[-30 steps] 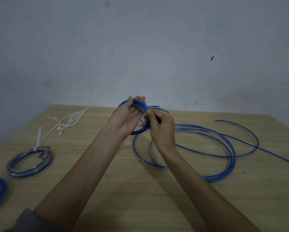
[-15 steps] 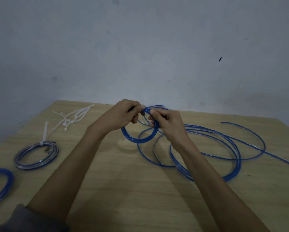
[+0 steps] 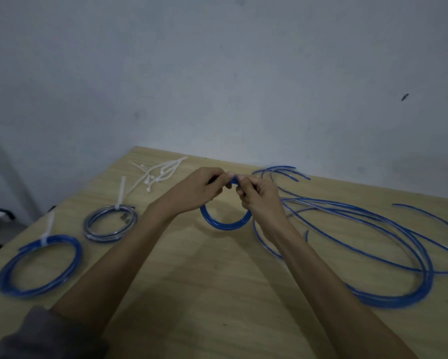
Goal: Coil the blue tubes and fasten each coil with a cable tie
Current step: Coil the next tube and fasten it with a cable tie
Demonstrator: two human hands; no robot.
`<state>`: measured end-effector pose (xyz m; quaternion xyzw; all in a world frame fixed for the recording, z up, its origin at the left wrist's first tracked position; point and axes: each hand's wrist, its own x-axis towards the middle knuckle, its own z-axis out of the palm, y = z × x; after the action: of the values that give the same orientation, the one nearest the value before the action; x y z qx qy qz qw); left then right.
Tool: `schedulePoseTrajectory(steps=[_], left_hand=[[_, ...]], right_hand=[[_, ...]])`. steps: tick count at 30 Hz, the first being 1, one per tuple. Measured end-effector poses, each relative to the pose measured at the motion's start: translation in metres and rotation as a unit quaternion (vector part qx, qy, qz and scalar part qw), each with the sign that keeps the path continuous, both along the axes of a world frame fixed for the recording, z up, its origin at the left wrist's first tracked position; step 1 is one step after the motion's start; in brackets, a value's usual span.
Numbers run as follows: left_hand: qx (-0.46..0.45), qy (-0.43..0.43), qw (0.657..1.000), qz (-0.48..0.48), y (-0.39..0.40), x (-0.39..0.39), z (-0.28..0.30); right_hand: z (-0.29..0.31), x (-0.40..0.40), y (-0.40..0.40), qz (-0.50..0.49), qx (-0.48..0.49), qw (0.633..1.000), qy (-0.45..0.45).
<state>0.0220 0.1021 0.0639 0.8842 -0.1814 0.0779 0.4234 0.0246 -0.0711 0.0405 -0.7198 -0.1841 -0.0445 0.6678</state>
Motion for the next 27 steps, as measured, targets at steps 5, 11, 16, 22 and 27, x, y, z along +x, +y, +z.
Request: schedulePoseTrajectory(steps=[5, 11, 16, 22, 27], left_hand=[[0.023, -0.016, 0.998, 0.063, 0.034, -0.005, -0.012], [-0.066, 0.023, 0.991, 0.11, 0.069, -0.009, -0.022], [-0.197, 0.158, 0.963, 0.092, 0.09, -0.015, -0.015], [-0.173, 0.093, 0.975, 0.107, 0.109, -0.012, -0.022], [-0.213, 0.083, 0.962, 0.149, 0.125, -0.008, -0.03]], right_hand=[[-0.005, 0.002, 0.037, 0.055, -0.01, 0.998, 0.012], [-0.017, 0.003, 0.068, 0.009, 0.044, 0.999, 0.013], [-0.023, 0.013, 0.094, -0.016, -0.03, 0.998, -0.056], [-0.016, 0.025, 0.124, 0.017, -0.013, 1.0, -0.023], [-0.015, 0.037, 0.145, 0.077, -0.026, 0.996, 0.031]])
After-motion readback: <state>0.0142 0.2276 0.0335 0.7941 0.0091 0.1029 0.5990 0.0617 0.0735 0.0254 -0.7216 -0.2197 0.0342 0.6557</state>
